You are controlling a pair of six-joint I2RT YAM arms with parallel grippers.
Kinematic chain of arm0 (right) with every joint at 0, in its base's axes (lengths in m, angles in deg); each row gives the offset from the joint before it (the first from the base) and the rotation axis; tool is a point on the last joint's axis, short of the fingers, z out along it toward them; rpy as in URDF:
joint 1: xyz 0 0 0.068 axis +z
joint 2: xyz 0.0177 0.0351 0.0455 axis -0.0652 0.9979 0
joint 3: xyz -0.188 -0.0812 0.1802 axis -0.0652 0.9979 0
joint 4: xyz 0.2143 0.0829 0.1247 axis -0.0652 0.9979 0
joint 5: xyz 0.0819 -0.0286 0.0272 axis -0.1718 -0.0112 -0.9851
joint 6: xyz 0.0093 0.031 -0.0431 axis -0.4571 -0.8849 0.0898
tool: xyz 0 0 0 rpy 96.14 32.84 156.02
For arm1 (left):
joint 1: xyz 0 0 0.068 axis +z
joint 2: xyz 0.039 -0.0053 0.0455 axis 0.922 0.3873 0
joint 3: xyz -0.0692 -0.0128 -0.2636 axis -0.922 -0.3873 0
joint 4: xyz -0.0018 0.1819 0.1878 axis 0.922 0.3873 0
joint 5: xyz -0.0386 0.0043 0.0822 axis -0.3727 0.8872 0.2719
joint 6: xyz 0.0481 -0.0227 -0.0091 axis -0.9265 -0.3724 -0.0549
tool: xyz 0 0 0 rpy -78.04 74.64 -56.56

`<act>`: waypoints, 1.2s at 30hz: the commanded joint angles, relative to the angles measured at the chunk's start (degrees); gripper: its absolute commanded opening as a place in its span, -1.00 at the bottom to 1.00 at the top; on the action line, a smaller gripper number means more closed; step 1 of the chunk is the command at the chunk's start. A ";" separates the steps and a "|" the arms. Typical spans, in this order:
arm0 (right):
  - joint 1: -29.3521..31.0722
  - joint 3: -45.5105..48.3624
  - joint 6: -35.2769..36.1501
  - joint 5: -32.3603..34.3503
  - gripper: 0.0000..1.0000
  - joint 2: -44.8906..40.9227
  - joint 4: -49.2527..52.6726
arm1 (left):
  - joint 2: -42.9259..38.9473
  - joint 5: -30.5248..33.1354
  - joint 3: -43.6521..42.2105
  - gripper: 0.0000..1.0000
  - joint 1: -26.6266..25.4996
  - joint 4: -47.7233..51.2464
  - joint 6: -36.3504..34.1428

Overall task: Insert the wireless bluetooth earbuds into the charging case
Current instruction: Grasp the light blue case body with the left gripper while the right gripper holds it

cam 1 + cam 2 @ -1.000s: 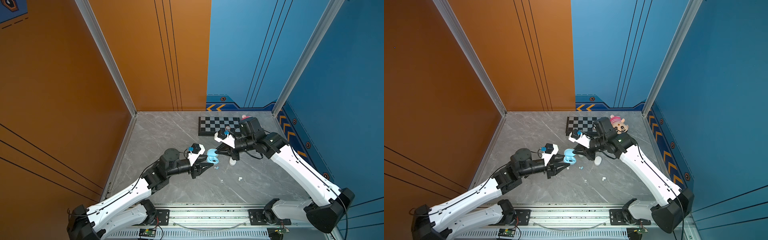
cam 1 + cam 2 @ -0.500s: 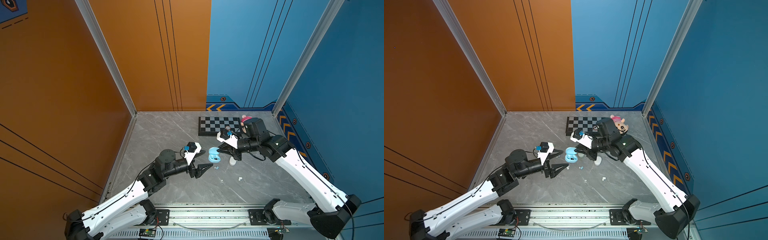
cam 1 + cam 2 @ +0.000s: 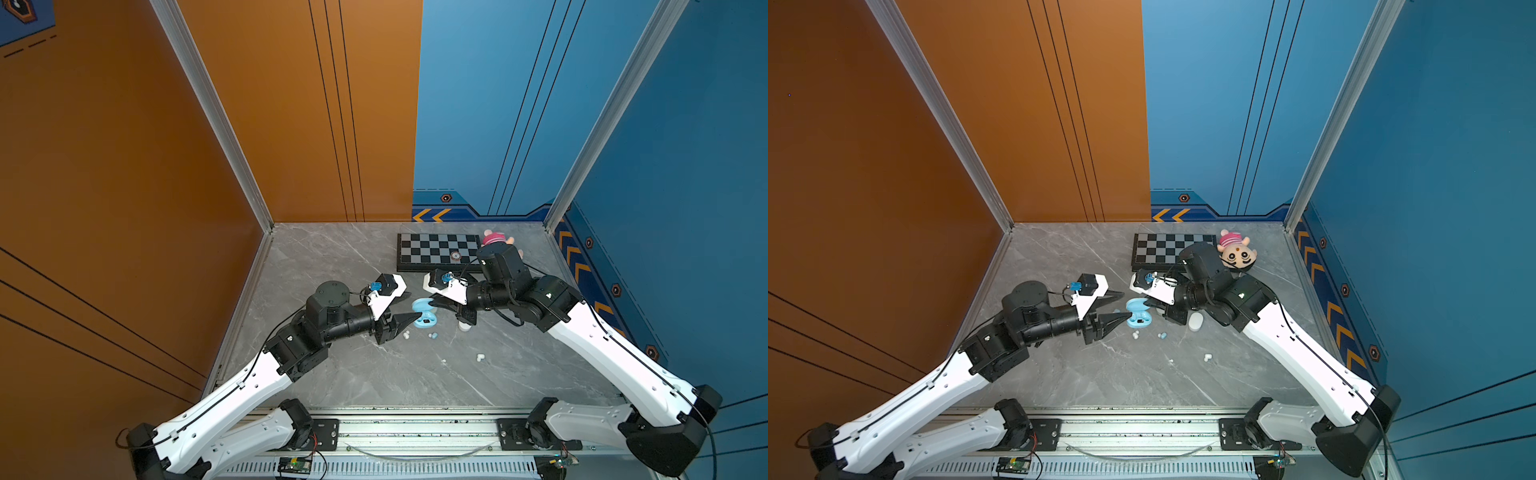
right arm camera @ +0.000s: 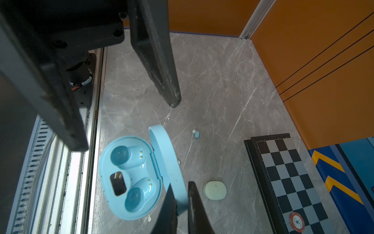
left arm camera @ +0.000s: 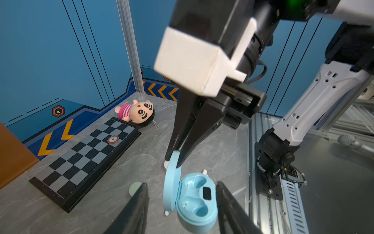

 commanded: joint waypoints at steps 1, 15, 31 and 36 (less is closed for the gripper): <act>1.33 0.71 0.15 0.60 -0.93 -1.60 -1.49 | 0.68 -0.87 1.27 0.01 0.40 3.31 -3.04; 1.71 2.22 -0.63 0.24 -0.93 -2.51 -2.30 | 1.92 0.58 1.39 -0.65 0.56 2.94 -3.40; 0.99 1.82 -6.40 0.90 -0.08 -4.08 -7.26 | 0.63 8.24 -2.74 -1.00 1.69 -2.76 6.47; -1.82 4.53 -15.86 2.22 1.00 -8.98 -19.36 | -0.66 8.79 -4.46 -1.00 5.30 -3.73 11.48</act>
